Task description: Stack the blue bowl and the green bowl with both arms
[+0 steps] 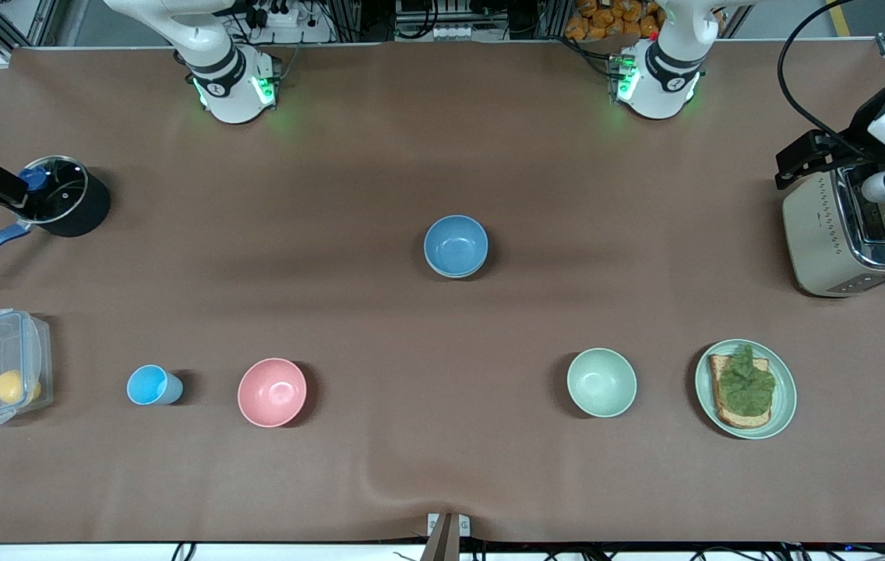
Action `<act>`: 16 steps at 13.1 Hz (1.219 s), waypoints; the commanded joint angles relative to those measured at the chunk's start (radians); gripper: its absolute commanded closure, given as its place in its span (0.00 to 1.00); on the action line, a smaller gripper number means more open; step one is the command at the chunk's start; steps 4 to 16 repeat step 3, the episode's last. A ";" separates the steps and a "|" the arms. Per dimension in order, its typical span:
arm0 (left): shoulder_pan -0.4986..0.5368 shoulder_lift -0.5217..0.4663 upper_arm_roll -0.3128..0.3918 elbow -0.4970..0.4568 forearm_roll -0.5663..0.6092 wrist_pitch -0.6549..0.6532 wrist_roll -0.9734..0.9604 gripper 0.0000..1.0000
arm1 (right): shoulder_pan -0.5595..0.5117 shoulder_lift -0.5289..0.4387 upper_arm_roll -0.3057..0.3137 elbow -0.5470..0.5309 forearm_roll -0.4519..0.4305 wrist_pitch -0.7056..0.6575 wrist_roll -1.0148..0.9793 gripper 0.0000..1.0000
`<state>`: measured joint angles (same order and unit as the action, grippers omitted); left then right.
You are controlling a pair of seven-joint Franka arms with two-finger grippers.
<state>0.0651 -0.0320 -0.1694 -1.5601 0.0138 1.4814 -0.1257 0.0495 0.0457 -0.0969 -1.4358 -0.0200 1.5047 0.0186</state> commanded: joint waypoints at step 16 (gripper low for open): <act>0.002 -0.005 0.002 0.005 -0.017 -0.006 0.006 0.00 | -0.002 -0.009 0.006 -0.014 -0.021 0.011 -0.005 0.00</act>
